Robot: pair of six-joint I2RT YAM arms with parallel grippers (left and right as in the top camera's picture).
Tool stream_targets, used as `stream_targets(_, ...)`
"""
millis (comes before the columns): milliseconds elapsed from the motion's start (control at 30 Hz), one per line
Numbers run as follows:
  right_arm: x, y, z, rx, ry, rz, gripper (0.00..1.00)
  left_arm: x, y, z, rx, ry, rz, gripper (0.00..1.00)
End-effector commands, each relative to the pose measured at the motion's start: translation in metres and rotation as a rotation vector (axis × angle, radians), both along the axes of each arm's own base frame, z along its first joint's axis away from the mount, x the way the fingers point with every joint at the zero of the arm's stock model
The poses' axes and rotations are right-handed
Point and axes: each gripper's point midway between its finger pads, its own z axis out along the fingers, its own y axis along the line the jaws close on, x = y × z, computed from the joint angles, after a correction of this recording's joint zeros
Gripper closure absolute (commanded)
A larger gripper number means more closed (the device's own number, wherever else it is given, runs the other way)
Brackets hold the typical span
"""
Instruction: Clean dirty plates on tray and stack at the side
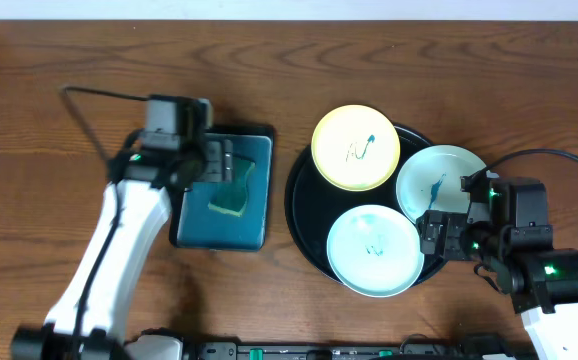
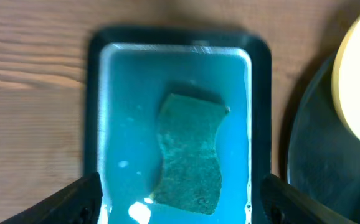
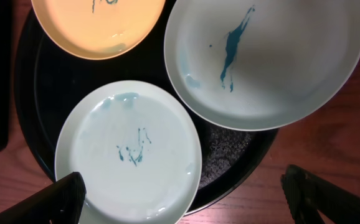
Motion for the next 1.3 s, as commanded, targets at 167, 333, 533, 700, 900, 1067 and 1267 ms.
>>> stream_targets(167,0.004,0.002,0.009,0.004,-0.025,0.013,0.01,0.008,-0.009,-0.056,0.037,0.143,-0.045,0.28)
stream_targets(333,0.004,0.002,0.009,0.004,-0.025,0.013,0.01,0.003,-0.020,-0.080,-0.012,0.220,-0.072,0.31)
stream_targets(533,0.004,0.002,0.009,0.004,-0.025,0.013,0.01,-0.002,-0.023,-0.099,-0.026,0.281,-0.079,0.32)
stream_targets(700,0.004,0.002,0.009,0.005,-0.024,0.013,0.01,-0.005,-0.022,-0.112,-0.021,0.320,-0.078,0.33)
stream_targets(900,0.004,0.002,0.009,0.005,-0.024,0.013,0.01,-0.002,-0.023,-0.113,-0.022,0.310,-0.078,0.40)
stream_targets(1067,0.004,0.002,0.009,0.005,-0.024,0.013,0.01,0.002,-0.024,-0.112,-0.024,0.291,-0.079,0.41)
stream_targets(1267,0.004,0.002,0.009,0.005,-0.025,0.013,0.01,0.008,-0.020,-0.110,0.000,0.265,-0.069,0.41)
